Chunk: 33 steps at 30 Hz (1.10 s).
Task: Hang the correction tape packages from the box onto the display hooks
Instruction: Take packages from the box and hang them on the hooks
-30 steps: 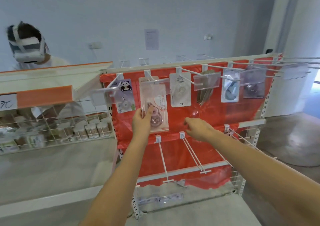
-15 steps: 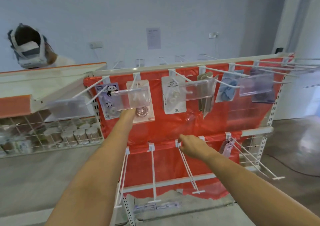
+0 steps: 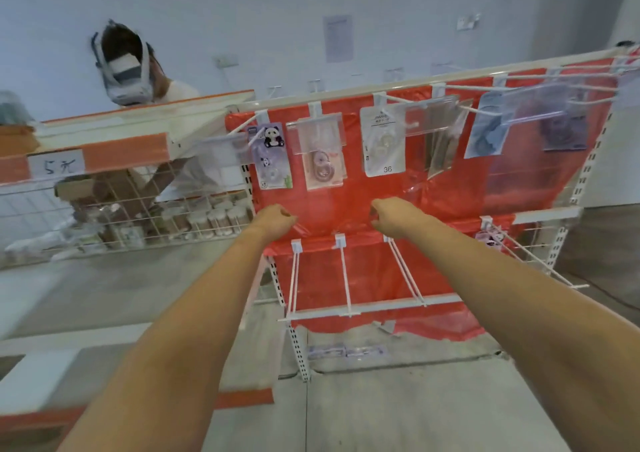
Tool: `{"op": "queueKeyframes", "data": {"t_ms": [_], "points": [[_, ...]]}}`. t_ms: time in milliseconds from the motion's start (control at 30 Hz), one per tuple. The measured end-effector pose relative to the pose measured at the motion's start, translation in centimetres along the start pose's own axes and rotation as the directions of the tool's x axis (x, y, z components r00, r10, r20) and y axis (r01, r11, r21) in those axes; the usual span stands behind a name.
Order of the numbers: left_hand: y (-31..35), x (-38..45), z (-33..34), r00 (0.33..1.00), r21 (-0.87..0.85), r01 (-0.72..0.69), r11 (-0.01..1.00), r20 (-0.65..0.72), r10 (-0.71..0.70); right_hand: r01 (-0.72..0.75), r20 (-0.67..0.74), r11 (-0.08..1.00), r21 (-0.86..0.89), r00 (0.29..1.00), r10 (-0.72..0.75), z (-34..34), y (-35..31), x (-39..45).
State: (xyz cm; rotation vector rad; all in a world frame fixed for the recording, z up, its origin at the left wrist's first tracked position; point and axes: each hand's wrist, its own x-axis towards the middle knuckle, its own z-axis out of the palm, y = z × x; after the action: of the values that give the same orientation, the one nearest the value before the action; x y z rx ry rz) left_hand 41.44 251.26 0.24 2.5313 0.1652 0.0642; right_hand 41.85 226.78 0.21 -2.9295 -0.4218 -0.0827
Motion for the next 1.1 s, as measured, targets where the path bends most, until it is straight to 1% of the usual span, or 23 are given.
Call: {"op": "queueKeyframes", "data": {"t_ms": [67, 167, 333, 400, 500, 567, 733, 767, 867, 933, 1000, 1100], "points": [[-0.2, -2.4, -0.8, 0.998, 0.127, -0.063, 0.990, 0.012, 0.062, 0.019, -0.020, 1.000, -0.019, 1.000, -0.019, -0.8, -2.1, -1.4], [0.0, -6.5, -2.0, 0.987, 0.263, -0.153, 0.953, -0.012, 0.162, 0.019, -0.077, 0.999, -0.035, 0.997, -0.022, -1.5, -5.5, -4.3], [-0.9, -13.9, -2.1, 0.955, 0.355, -0.272, 0.894, -0.012, 0.295, 0.005, -0.159, 0.998, -0.059, 0.987, -0.014, 0.5, -9.6, -10.1], [-2.3, -16.4, -0.9, 0.952, 0.387, -0.293, 0.875, 0.029, 0.306, -0.008, -0.141, 0.997, -0.070, 0.990, -0.002, 2.4, -10.6, -12.6], [-5.4, -19.4, 1.8, 0.949, 0.415, -0.310, 0.855, 0.079, 0.305, -0.036, -0.032, 0.997, -0.065, 0.999, 0.034, 5.7, -11.6, -15.7], [-7.6, -21.0, 4.1, 0.949, 0.405, -0.313, 0.859, 0.106, 0.296, -0.044, 0.032, 0.997, -0.057, 0.998, 0.046, 8.3, -11.9, -17.3], [-13.2, -23.4, 11.2, 0.953, 0.395, -0.289, 0.872, 0.206, 0.223, -0.069, 0.192, 0.997, -0.034, 0.979, 0.074, 16.3, -10.8, -20.1], [-14.2, -23.6, 12.8, 0.947, 0.401, -0.298, 0.866, 0.238, 0.215, -0.081, 0.235, 0.996, -0.027, 0.968, 0.085, 18.1, -10.4, -20.5], [-17.4, -24.7, 18.2, 0.912, 0.455, -0.373, 0.809, 0.338, 0.231, -0.116, 0.354, 0.993, 0.013, 0.929, 0.104, 24.7, -8.6, -22.0], [-20.0, -25.4, 22.4, 0.894, 0.480, -0.397, 0.782, 0.396, 0.210, -0.114, 0.416, 0.993, 0.014, 0.904, 0.097, 29.8, -7.1, -23.5], [-22.9, -26.1, 26.5, 0.881, 0.491, -0.389, 0.780, 0.446, 0.159, -0.113, 0.487, 0.994, 0.003, 0.868, 0.097, 35.0, -5.5, -25.2], [-28.0, -26.9, 32.9, 0.862, 0.481, -0.356, 0.802, 0.501, 0.082, -0.137, 0.566, 0.990, -0.024, 0.815, 0.127, 43.1, -3.0, -27.2]]}}
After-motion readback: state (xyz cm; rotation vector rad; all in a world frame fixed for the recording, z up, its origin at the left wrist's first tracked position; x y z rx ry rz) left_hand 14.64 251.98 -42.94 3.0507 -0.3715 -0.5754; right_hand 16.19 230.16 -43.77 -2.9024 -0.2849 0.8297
